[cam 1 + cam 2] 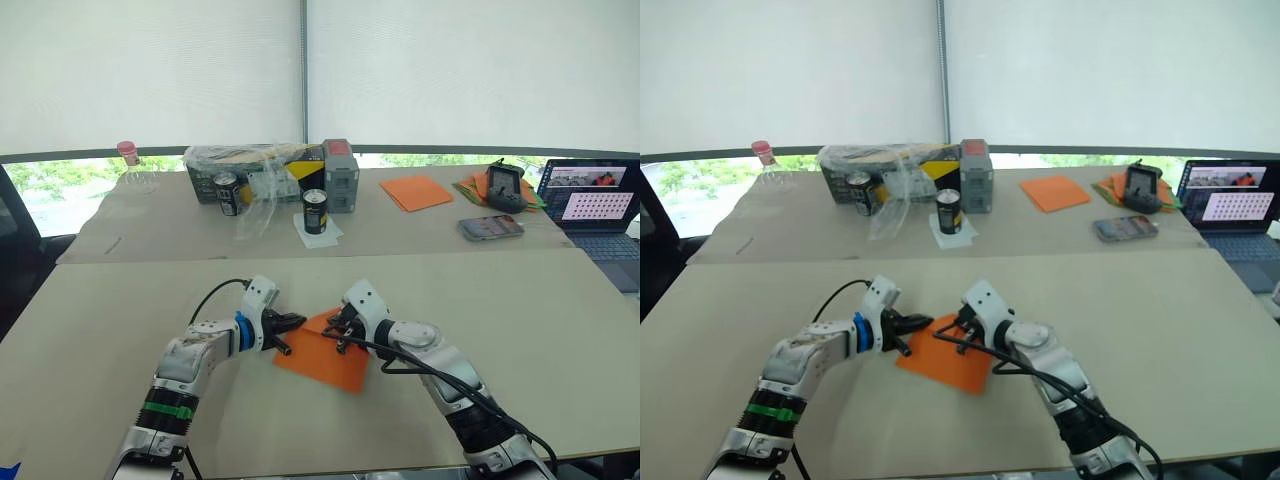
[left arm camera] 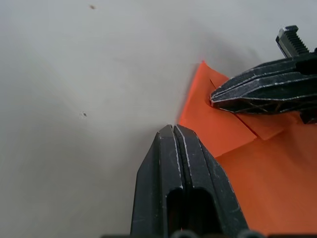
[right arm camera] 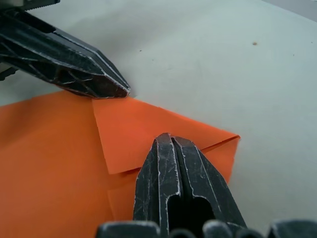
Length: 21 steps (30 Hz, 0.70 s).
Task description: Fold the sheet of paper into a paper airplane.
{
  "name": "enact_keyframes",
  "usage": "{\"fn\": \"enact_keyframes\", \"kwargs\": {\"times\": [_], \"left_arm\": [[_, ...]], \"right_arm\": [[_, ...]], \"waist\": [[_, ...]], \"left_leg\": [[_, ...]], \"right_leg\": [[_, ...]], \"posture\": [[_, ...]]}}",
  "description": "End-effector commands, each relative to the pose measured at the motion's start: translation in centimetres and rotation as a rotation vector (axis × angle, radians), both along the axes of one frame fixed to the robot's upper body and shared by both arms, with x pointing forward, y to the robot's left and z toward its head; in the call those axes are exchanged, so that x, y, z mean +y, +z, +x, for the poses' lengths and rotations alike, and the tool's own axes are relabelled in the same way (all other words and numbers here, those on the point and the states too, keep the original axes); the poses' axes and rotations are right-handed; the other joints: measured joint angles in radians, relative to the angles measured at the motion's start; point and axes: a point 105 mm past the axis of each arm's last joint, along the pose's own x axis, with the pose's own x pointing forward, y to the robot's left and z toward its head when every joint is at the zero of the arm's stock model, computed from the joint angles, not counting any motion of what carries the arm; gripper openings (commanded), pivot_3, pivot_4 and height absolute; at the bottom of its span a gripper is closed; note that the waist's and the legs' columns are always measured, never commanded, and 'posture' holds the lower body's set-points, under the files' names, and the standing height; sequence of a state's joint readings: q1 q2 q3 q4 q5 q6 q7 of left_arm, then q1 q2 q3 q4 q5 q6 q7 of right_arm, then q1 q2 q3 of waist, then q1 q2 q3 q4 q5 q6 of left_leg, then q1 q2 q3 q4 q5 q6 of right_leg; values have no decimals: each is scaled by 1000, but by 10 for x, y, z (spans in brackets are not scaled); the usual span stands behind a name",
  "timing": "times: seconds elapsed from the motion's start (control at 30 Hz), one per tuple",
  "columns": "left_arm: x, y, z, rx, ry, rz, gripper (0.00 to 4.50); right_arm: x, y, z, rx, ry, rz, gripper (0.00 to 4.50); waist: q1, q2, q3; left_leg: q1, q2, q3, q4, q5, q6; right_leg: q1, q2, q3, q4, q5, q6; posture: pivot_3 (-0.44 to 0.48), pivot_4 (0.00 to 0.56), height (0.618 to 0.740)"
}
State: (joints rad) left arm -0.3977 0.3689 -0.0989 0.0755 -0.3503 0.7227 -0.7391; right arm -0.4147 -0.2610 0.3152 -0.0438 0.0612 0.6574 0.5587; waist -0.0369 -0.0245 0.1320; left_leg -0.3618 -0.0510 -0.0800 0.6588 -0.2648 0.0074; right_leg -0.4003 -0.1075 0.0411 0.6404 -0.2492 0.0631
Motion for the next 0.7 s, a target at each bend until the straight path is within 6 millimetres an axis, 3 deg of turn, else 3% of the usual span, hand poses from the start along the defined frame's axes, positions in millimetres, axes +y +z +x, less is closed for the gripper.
{"fn": "enact_keyframes", "kwargs": {"times": [0.03, 0.33, 0.47, 0.7], "left_arm": [[-11, -23, -17, 69, -69, 42, 33], [-14, -44, -27, 14, -152, 188, 33], [-16, -52, -30, -1, -166, 235, 33], [-10, -57, -26, 46, -95, 208, 33]], "right_arm": [[-5, -24, -8, 110, -18, -49, 0], [-7, -15, -7, 93, -31, -35, 0], [-7, -8, -6, 80, -38, -26, 0], [-3, 16, -1, -17, -28, 25, 0]], "waist": [[1, 0, 0], [16, 0, 0], [20, 1, 0], [26, 1, 0]], "left_leg": [[0, 0, 0, 0, 0, 0], [1, -2, 0, 0, 0, 0], [9, -1, -1, -2, 0, 1], [9, -2, -1, -2, -1, 2]], "right_leg": [[0, 0, 0, 0, 0, 0], [2, -1, 0, -2, 0, 0], [13, 0, -2, -9, 0, 0], [13, -1, -3, -11, 0, 1]], "posture": [[0, 150, 739], [0, 150, 739], [0, 150, 739], [0, 150, 739]]}}
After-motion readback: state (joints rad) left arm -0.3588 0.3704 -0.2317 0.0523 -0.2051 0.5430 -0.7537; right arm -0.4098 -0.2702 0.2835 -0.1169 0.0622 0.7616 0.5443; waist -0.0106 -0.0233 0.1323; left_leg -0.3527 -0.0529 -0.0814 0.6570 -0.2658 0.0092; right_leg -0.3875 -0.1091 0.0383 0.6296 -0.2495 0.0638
